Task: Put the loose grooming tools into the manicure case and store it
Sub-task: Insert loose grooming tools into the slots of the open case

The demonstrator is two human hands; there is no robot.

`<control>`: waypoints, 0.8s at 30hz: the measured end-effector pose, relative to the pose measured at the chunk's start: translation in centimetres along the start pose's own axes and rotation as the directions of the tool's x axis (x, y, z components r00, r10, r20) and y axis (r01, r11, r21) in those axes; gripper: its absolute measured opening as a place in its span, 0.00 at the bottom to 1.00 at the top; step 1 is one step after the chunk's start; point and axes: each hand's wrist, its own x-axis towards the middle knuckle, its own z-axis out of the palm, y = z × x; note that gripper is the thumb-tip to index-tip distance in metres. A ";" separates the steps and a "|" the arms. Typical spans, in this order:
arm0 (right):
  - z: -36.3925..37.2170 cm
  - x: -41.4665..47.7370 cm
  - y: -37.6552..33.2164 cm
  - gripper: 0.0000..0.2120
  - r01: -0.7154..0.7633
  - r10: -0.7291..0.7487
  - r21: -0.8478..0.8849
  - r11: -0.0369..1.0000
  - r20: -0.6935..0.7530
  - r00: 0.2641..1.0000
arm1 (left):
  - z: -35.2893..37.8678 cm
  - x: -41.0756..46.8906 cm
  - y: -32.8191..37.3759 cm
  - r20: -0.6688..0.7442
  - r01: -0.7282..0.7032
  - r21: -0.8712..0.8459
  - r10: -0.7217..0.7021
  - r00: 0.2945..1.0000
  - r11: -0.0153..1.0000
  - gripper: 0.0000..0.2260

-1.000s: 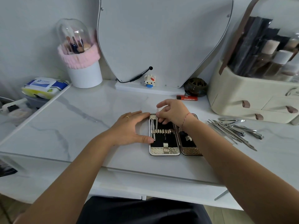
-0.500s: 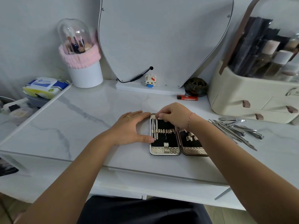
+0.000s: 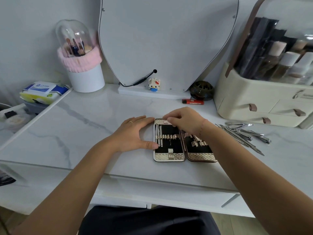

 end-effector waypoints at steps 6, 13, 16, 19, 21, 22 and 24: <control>-5.2 -4.7 5.2 0.04 -0.101 0.091 -0.015 0.995 -0.318 0.944 | 0.2 0.2 -0.3 -0.013 -0.026 -0.025 0.026 1.000 0.999 0.53; -5.2 -8.6 9.4 0.02 -0.296 0.252 -0.072 0.953 -0.361 0.898 | 0.6 0.8 -1.5 -0.039 0.012 -0.023 -0.013 0.999 1.000 0.52; -4.5 -8.7 9.5 0.04 -0.268 0.229 -0.072 0.961 -0.335 0.914 | 0.8 0.8 -1.7 -0.042 0.023 -0.027 -0.024 0.999 0.999 0.52; -4.3 -8.4 9.3 0.04 -0.287 0.233 -0.112 0.951 -0.348 0.908 | 0.8 0.8 -1.7 -0.047 0.033 -0.049 -0.035 0.998 0.998 0.52; -4.2 -8.2 9.2 0.03 -0.301 0.239 -0.138 0.944 -0.344 0.908 | 0.8 0.8 -1.8 -0.048 0.036 -0.050 -0.039 0.998 0.998 0.51; -4.2 -8.2 9.1 0.04 -0.308 0.245 -0.146 0.940 -0.338 0.909 | 0.8 0.8 -1.8 -0.049 0.035 -0.049 -0.037 0.998 0.998 0.51; -4.3 -8.1 8.9 0.04 -0.325 0.263 -0.159 0.932 -0.318 0.911 | 0.8 0.9 -1.9 -0.050 0.033 -0.049 -0.035 0.998 0.998 0.51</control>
